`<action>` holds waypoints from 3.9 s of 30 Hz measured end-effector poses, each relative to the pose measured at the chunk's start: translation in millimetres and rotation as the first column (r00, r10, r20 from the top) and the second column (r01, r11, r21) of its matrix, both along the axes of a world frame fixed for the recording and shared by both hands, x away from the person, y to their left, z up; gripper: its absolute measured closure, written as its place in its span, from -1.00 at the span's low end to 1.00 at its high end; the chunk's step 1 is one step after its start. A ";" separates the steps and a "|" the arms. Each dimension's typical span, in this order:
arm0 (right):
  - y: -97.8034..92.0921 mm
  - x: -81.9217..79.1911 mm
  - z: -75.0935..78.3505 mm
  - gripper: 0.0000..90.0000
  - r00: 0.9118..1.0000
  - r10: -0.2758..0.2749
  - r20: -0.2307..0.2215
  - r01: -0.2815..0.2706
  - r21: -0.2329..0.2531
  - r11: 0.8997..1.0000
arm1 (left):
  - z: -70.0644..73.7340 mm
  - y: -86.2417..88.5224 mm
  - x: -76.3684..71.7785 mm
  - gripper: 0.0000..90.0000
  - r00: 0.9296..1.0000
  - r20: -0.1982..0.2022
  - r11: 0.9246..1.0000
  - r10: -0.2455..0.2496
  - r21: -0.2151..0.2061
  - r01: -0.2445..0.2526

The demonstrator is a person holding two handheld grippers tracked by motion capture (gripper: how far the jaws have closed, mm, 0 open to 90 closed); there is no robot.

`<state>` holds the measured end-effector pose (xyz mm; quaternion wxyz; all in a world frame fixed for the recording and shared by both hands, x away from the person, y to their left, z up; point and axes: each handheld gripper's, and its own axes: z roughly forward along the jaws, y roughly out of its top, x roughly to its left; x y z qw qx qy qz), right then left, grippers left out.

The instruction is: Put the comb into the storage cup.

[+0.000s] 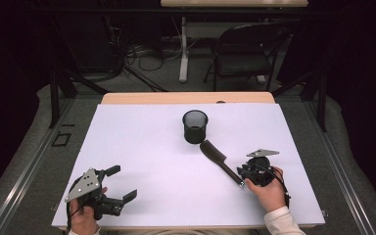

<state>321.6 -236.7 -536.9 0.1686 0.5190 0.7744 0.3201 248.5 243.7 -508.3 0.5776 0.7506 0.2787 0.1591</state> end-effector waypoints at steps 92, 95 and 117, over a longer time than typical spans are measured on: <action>47.9 50.2 20.9 -0.32 0.942 0.187 -0.280 -0.240 -0.171 0.955 | -2.2 -3.6 0.6 -0.99 1.000 -0.011 1.000 -0.009 0.008 0.009; 48.5 51.7 21.6 -0.20 0.931 0.185 -0.315 -0.256 -0.201 0.946 | -2.3 -3.7 0.7 -0.99 1.000 -0.013 1.000 -0.010 0.007 0.010; 59.9 61.0 12.5 0.15 0.908 0.182 -0.379 -0.267 -0.187 0.945 | -2.6 -4.0 0.9 -0.99 1.000 -0.015 1.000 -0.009 0.009 0.009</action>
